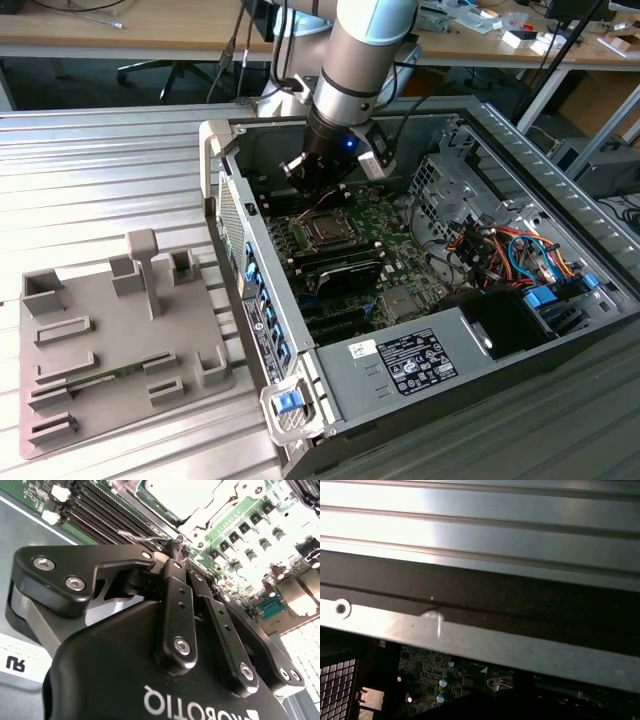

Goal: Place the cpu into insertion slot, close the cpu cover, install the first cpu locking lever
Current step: 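Install the first cpu locking lever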

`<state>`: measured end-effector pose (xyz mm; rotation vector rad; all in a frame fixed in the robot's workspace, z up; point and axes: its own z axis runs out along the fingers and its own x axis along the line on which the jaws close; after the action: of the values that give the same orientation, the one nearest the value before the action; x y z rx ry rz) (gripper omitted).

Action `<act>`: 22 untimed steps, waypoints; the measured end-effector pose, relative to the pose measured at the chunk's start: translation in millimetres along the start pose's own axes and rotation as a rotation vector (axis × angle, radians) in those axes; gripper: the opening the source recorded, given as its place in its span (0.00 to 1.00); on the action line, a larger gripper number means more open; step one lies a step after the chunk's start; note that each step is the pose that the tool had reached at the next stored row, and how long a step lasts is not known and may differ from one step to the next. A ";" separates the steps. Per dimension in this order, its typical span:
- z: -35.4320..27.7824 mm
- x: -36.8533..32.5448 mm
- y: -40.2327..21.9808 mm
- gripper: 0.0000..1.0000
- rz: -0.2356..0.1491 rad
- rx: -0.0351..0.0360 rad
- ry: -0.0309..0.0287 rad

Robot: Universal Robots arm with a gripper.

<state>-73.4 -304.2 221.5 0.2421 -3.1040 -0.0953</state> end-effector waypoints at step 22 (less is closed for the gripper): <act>7.2 -34.4 -5.9 0.11 0.000 0.0004 0.0085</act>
<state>-38.7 -304.2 213.2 0.2412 -3.0956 -0.0935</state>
